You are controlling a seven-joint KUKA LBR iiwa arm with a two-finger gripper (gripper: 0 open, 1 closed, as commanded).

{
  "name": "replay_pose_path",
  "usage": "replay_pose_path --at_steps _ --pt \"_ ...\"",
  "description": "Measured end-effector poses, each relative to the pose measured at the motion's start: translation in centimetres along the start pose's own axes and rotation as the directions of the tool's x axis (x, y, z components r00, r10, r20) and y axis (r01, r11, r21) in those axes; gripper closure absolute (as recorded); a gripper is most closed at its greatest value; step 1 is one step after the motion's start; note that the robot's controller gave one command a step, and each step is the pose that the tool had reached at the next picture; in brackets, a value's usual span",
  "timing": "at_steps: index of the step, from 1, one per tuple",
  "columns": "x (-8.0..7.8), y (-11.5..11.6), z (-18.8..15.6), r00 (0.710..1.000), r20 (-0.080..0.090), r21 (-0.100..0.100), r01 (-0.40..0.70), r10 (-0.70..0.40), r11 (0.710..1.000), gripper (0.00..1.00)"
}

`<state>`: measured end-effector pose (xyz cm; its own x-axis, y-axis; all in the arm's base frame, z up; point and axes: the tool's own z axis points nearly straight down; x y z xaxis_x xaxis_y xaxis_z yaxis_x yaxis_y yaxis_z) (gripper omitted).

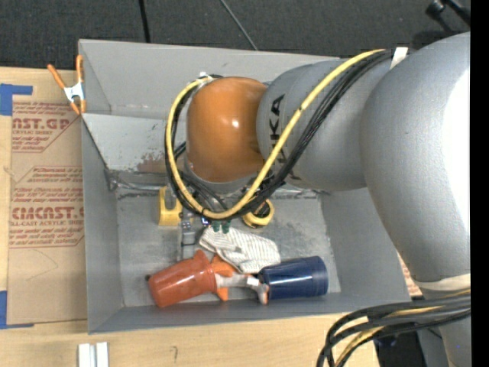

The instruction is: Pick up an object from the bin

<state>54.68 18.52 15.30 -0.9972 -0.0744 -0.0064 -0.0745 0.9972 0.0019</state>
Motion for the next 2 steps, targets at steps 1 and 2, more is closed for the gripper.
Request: replay_pose_path --at_steps 1,2 --pt "0.77 -4.81 8.14 0.991 0.003 -0.001 0.134 -0.134 0.991 1.0" --pt "0.77 -4.81 8.14 0.991 0.003 -0.001 0.134 -0.134 0.991 1.0"
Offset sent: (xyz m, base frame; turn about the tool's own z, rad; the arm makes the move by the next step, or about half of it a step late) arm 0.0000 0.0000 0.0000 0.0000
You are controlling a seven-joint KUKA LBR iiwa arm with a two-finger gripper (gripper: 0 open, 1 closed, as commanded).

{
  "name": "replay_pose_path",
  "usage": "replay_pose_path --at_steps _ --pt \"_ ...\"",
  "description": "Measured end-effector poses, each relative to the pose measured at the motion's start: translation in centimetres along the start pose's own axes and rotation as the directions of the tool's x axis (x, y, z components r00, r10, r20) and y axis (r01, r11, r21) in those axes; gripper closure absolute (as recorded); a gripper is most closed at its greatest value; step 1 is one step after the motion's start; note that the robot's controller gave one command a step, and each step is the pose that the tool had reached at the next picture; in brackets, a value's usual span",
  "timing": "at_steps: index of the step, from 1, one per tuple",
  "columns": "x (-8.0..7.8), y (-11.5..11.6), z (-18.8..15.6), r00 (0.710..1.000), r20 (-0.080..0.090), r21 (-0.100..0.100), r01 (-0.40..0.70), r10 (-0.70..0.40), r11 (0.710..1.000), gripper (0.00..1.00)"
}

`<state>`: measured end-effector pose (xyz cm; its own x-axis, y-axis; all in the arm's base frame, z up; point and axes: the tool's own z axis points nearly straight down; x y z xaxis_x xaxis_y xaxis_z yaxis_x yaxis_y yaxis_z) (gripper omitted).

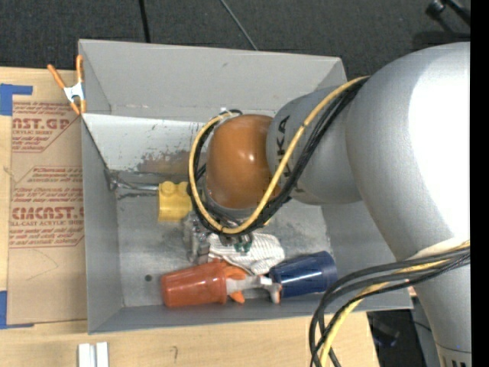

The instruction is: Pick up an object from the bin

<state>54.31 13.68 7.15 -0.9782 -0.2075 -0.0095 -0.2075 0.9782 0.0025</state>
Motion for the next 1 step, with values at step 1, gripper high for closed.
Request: replay_pose_path --at_steps 1 --pt "-0.95 -0.05 -1.86 1.0 -0.01 0.001 -0.014 0.014 1.0 1.0"
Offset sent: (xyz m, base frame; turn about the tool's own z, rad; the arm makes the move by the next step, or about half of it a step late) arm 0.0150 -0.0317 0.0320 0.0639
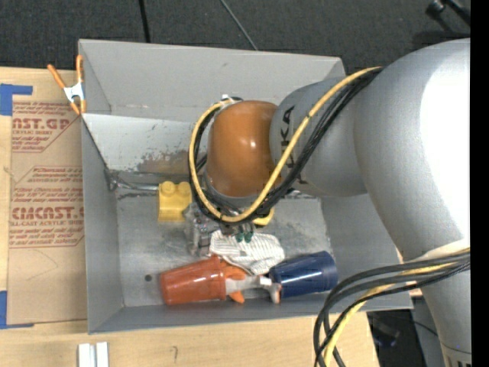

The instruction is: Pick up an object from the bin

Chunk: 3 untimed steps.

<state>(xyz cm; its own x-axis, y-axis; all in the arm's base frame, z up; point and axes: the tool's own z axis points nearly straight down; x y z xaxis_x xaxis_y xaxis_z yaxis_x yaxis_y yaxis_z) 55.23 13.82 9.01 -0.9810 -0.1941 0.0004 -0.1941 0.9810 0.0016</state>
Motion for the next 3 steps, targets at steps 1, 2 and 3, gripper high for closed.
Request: replay_pose_path --at_steps 1,2,3 --pt "-0.1 -3.3 -1.4 0.999 0.008 0.0 -0.051 0.051 0.999 0.0" --pt "-0.1 -3.3 -1.4 0.999 0.008 0.0 -0.05 0.05 0.999 0.0" --pt "-0.5 -5.0 -1.8 0.992 0.003 -0.003 -0.123 0.123 0.992 0.0"
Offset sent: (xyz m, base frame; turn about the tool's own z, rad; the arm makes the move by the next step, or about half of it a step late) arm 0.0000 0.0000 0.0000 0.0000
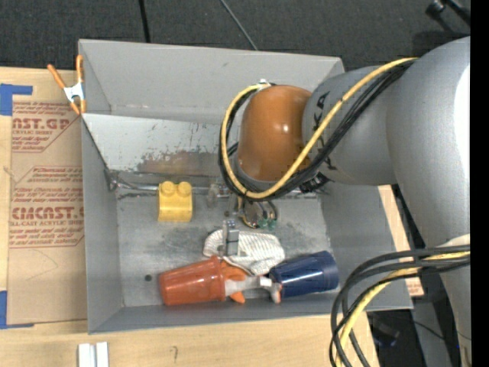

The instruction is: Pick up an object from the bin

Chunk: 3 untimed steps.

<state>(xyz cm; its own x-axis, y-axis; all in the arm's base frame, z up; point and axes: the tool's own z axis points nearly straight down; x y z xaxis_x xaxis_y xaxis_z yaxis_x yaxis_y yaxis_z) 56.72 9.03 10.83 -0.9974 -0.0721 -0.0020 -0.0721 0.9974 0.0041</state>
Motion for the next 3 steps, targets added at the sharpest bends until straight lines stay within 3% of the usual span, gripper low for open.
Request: replay_pose_path --at_steps 1,2,3 --pt "1.6 -6.5 1.7 0.999 0.001 0.003 -0.034 0.034 0.999 0.0" --pt "2.9 -4.7 3.6 0.989 0.002 0.004 -0.149 0.149 0.989 1.0" --pt "3.0 -4.4 3.7 0.989 0.002 0.003 -0.15 0.15 0.989 1.0"
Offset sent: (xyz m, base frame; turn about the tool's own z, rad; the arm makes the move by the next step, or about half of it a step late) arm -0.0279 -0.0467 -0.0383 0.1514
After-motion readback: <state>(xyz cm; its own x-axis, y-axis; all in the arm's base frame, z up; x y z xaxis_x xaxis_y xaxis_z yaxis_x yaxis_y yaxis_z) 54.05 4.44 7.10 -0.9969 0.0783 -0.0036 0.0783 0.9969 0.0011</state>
